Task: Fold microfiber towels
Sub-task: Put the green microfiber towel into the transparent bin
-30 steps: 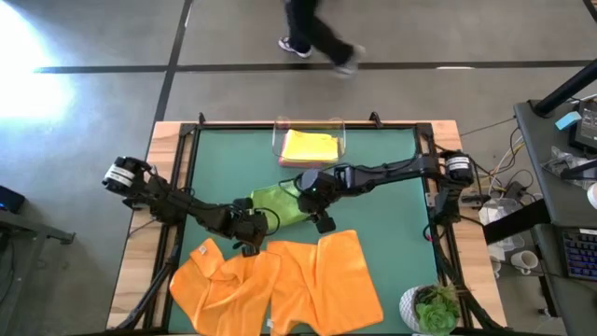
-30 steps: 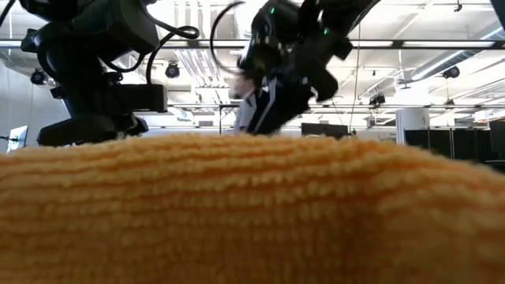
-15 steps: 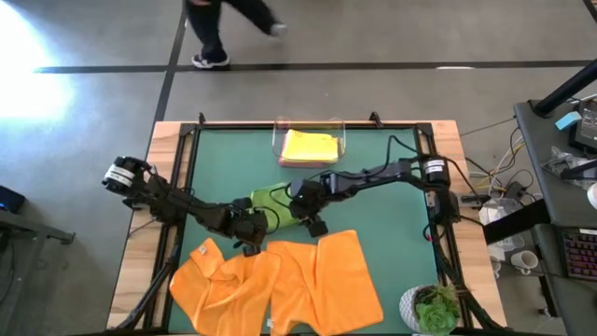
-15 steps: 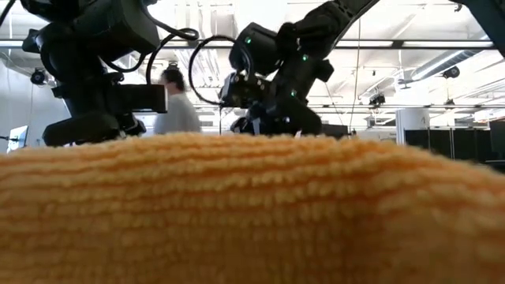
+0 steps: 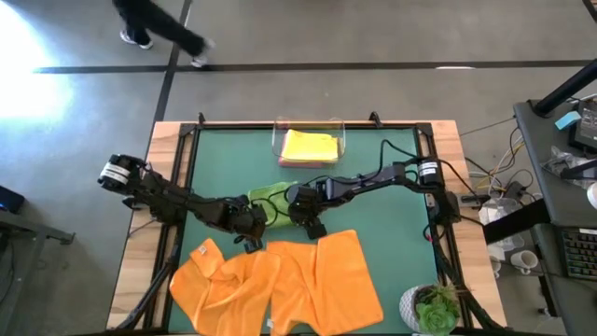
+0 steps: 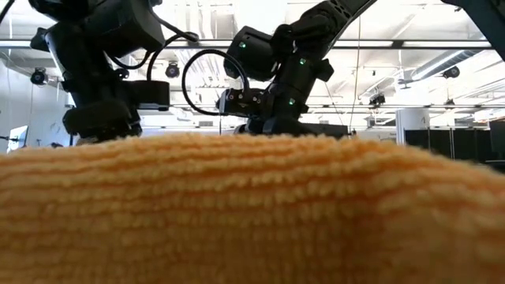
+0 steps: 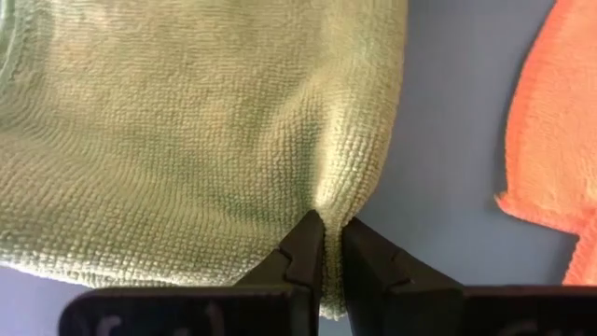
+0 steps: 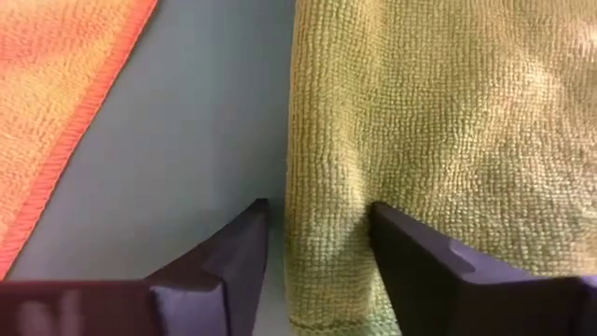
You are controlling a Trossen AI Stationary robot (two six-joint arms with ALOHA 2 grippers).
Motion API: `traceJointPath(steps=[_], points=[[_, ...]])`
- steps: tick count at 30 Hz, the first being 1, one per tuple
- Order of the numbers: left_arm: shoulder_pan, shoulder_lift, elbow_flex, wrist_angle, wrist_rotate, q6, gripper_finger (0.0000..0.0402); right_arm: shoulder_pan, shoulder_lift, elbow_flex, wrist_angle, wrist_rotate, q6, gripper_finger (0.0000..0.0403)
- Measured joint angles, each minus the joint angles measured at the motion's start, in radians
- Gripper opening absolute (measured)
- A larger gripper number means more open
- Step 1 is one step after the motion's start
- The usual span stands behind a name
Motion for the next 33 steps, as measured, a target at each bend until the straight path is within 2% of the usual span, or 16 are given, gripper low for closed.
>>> traceJointPath(steps=[13, 26, 33], points=[[0.021, -0.005, 0.002, 0.006, 0.004, 0.002, 0.0015, 0.0, 0.0, -0.002, -0.004, 0.044, 0.062, 0.0016], [0.021, -0.007, 0.139, -0.011, 0.058, 0.139, 0.0015, 0.069, -0.162, -0.007, -0.226, 0.061, 0.328, 0.0013], [0.021, -0.007, 0.227, -0.029, 0.02, 0.265, 0.0015, 0.13, -0.281, -0.006, -0.323, 0.147, 0.483, 0.0012]])
